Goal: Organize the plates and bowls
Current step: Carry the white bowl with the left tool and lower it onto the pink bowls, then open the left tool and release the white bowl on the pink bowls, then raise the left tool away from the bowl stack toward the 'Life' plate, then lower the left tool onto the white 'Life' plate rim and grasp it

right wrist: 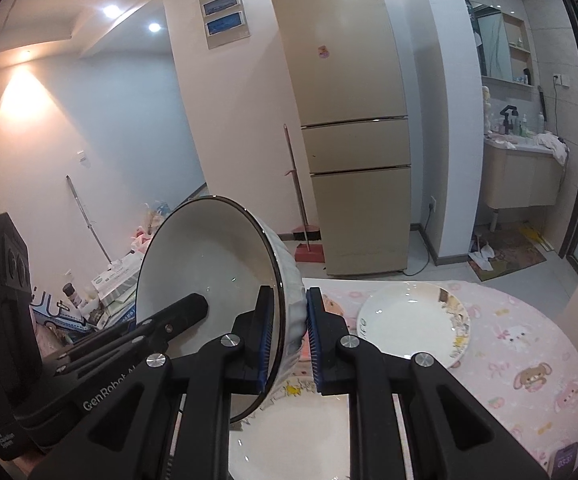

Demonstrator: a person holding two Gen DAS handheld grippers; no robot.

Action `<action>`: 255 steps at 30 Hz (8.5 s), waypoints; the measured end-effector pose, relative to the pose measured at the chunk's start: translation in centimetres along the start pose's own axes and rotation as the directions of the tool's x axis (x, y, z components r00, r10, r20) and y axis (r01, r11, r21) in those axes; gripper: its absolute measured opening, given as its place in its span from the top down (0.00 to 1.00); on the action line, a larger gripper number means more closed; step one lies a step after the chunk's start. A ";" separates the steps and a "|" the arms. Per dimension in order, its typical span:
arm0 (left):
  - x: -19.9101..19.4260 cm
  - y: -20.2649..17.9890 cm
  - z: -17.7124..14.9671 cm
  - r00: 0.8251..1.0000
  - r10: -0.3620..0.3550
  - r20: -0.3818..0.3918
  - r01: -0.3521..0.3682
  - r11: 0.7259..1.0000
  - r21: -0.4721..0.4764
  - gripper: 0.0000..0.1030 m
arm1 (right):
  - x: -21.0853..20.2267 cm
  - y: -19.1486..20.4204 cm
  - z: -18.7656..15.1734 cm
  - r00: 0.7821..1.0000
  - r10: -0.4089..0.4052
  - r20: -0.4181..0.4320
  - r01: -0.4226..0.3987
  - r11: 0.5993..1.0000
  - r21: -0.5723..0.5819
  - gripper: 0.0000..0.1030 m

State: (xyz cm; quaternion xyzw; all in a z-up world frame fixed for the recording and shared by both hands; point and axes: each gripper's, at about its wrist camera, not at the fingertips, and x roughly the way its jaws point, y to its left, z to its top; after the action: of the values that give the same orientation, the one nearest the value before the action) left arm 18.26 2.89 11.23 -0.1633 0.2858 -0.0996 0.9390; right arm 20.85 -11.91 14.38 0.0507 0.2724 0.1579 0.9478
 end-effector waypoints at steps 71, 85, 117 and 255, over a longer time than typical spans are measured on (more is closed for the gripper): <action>19.3 3.5 -3.1 0.933 0.279 -0.229 -0.249 0.957 0.152 0.83 | 22.3 -7.7 -6.5 0.967 -0.071 -0.243 0.064 0.997 -0.035 0.82; 19.3 3.1 -3.7 0.936 0.303 -0.178 -0.270 0.944 0.188 0.83 | 22.7 -7.9 -6.5 0.967 -0.065 -0.246 0.058 0.998 -0.037 0.82; 19.1 3.6 -3.8 0.935 0.336 -0.112 -0.307 0.927 0.217 0.71 | 23.1 -8.1 -6.6 0.978 -0.095 -0.188 0.078 0.993 -0.093 0.79; -0.4 18.7 -1.6 0.902 0.363 0.234 -0.360 0.931 -0.057 0.05 | 15.0 10.1 -3.4 0.993 0.111 -0.026 -0.113 0.992 -0.065 0.13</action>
State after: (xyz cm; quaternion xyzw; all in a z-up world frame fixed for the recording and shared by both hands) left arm 18.79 19.91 3.41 -0.1242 0.1958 0.0986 0.9677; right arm 28.30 2.52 5.82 0.0326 0.2745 0.2203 0.9355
